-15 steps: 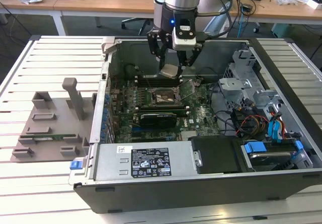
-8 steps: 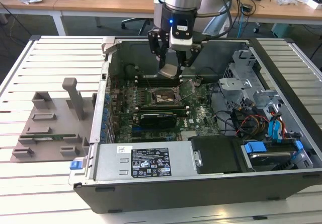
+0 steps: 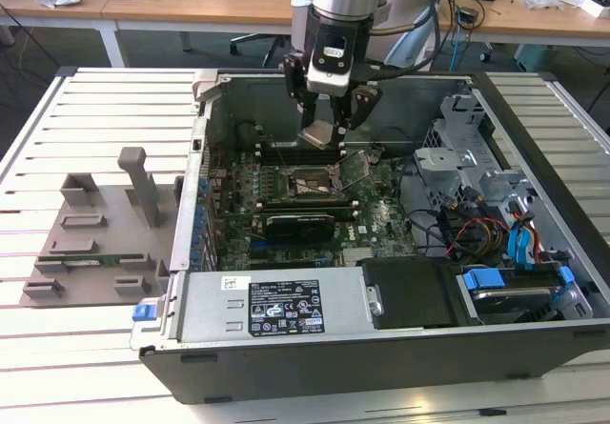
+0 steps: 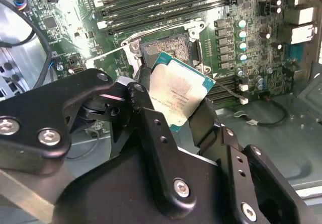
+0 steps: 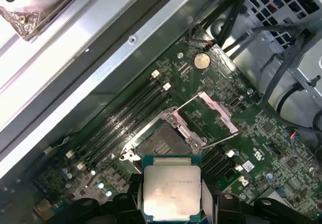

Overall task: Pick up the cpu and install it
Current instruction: 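Place the cpu into insertion slot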

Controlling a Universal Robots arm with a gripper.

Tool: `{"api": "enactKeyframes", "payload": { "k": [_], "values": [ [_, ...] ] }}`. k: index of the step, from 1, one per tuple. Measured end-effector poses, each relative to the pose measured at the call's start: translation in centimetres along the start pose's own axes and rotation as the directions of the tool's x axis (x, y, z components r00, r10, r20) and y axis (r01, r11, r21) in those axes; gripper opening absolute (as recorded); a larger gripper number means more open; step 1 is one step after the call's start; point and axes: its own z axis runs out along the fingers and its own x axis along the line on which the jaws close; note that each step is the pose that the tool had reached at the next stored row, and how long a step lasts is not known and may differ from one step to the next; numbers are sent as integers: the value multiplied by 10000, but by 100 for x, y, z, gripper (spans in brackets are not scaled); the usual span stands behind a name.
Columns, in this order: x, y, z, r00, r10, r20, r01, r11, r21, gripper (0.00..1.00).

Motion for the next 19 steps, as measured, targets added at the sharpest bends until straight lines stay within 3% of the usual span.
{"api": "enactKeyframes", "payload": {
  "k": [8, 15, 19],
  "values": [
    [0, 0, 3, 9957, 930, -45, -930, 9957, 0, 55],
    [0, 0, 6, 9845, 1755, -5, -1754, 9845, 69, 55],
    [0, 1, 10, 9738, 2276, 21, -2276, 9737, 108, 55]
  ]
}}
